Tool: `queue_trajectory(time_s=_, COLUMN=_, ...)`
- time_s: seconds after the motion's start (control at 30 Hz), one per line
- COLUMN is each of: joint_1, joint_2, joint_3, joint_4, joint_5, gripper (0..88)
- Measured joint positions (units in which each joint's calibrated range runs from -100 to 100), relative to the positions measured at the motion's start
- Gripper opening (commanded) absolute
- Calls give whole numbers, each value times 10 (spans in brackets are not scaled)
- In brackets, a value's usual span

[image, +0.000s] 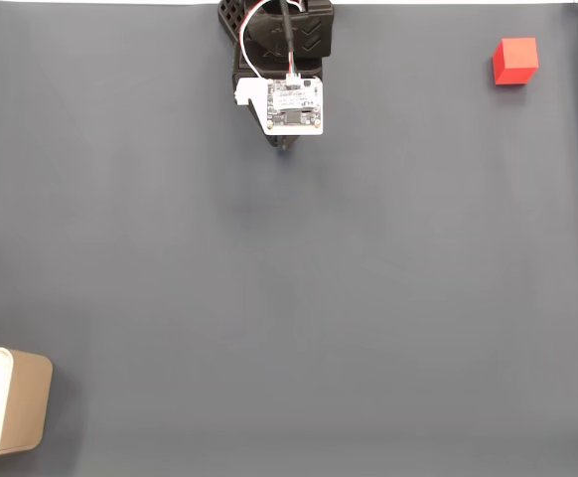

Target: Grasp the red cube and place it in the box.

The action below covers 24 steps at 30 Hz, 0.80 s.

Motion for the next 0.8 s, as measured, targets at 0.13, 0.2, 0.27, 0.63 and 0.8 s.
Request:
queue_trajectory(time_s=0.13, joint_1=0, joint_2=0, joint_3=0, joint_4=0, joint_5=0, gripper=0)
queue_trajectory(time_s=0.2, joint_1=0, joint_2=0, joint_3=0, joint_4=0, joint_5=0, gripper=0)
queue_trajectory(time_s=0.27, joint_1=0, joint_2=0, joint_3=0, joint_4=0, joint_5=0, gripper=0)
queue_trajectory(time_s=0.63, joint_1=0, joint_2=4, joint_3=0, joint_4=-102, joint_5=-6, gripper=0)
queue_trajectory(time_s=0.8, joint_1=0, joint_2=6, joint_3=0, joint_4=-155, joint_5=-6, gripper=0)
